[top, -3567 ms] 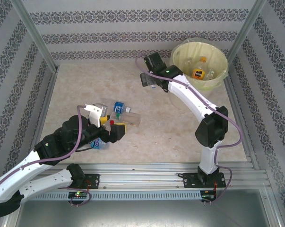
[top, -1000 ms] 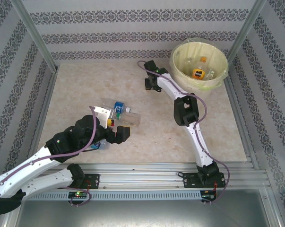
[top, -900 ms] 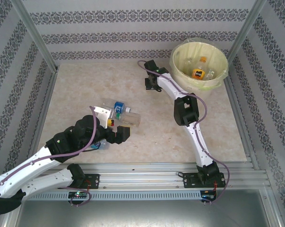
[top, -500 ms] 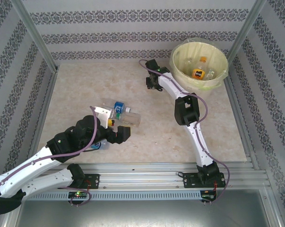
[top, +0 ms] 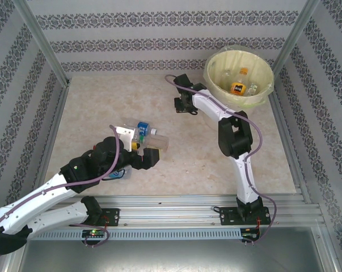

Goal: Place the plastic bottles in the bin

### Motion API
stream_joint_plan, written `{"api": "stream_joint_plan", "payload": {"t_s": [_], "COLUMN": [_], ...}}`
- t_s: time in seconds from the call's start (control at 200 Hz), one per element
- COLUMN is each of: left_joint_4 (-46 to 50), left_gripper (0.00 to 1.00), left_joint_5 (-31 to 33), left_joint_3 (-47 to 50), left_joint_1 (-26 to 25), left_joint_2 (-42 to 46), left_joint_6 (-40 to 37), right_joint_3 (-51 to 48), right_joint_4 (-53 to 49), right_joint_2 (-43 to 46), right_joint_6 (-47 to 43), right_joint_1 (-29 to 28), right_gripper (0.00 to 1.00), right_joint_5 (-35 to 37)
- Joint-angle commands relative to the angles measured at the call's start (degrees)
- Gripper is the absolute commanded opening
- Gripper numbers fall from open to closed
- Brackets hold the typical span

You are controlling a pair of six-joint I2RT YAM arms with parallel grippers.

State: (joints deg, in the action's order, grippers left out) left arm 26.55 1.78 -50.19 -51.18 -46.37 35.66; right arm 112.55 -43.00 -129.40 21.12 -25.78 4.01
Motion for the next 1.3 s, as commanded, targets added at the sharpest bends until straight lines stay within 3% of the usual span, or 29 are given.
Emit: {"api": "stream_joint_plan", "payload": {"t_s": [0.0, 0.395, 0.634, 0.964, 1.144, 1.294], "left_joint_4": [-2.2, -3.2, -15.7, -32.6, -40.0, -41.8], "left_gripper": [1.0, 1.0, 1.0, 1.0, 1.0, 1.0], "left_joint_5": [-0.1, -2.6, -13.2, -21.4, -26.0, -28.0], "left_joint_3": [0.4, -2.4, -0.6, -1.1, -1.7, -2.2], "left_joint_1": [1.1, 3.9, 11.4, 13.5, 13.5, 13.5], "left_joint_2": [-0.1, -2.9, -7.9, -17.8, -22.6, -24.8], "left_joint_6": [3.7, 8.8, 16.1, 18.5, 20.6, 21.4], "right_joint_3": [-7.0, -35.7, -49.7, -58.5, -61.1, -61.6], "right_joint_4": [3.5, 8.6, 9.9, 10.7, 13.8, 14.8], "right_joint_2": [7.4, 34.2, 51.4, 68.4, 72.6, 73.7], "right_joint_6": [1.1, 4.4, 6.0, 9.8, 13.8, 14.9], "right_joint_1": [-1.2, -6.1, -8.1, -11.1, -12.6, -14.3], "right_gripper": [0.27, 0.26, 0.26, 0.27, 0.3, 0.3], "right_joint_5": [-1.4, -2.6, -7.4, -20.0, -27.8, -28.8]}}
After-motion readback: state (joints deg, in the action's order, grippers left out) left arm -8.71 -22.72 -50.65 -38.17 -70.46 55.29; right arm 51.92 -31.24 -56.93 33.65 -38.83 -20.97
